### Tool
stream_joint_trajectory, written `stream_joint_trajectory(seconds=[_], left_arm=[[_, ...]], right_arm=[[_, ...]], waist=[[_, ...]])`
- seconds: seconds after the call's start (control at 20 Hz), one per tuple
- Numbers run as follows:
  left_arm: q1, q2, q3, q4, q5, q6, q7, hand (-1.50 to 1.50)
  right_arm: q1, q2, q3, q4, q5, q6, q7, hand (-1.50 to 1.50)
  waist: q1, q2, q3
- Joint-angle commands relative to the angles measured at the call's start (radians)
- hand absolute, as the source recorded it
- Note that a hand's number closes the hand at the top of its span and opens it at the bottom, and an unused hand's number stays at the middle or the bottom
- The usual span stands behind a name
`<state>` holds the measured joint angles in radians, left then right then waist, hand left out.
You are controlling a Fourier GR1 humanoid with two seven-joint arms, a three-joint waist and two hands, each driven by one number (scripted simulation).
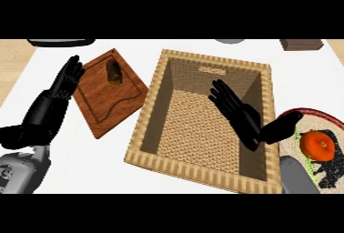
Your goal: Pick the squash from the placemat and place it in the basket
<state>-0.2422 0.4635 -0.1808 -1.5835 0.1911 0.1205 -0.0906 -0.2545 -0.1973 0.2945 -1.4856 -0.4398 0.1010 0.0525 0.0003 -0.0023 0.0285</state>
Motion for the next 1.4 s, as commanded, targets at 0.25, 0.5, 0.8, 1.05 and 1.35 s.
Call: stream_joint_trajectory(seconds=[0.25,0.5,0.8,1.05,1.35], left_arm=[[0.082,0.022,0.096,0.14,0.06,0.042,0.154,0.0],[0.109,0.0,0.105,0.182,0.105,0.031,0.195,0.0],[0.092,0.025,0.15,0.208,0.124,-0.028,0.224,0.0],[0.086,0.01,0.121,0.163,0.1,-0.009,0.273,0.0],[0.052,-0.006,0.121,0.196,0.099,-0.007,0.271,0.0]], right_arm=[[-0.165,-0.294,-0.375,0.029,-0.282,0.396,-0.183,1.5],[-0.077,-0.439,-0.194,-0.188,0.131,0.544,-0.48,-1.5],[0.182,-0.49,-0.273,-0.282,0.263,0.467,-0.701,-1.5],[0.097,-0.614,-0.292,-0.353,0.233,0.48,-0.374,-1.5],[-0.032,-0.876,-0.464,-0.299,0.435,0.465,-0.264,-1.5]], waist=[[0.019,0.029,-0.018],[-0.02,0.007,-0.021],[-0.016,0.0,-0.028],[-0.006,-0.004,-0.03],[-0.001,0.001,-0.032]])
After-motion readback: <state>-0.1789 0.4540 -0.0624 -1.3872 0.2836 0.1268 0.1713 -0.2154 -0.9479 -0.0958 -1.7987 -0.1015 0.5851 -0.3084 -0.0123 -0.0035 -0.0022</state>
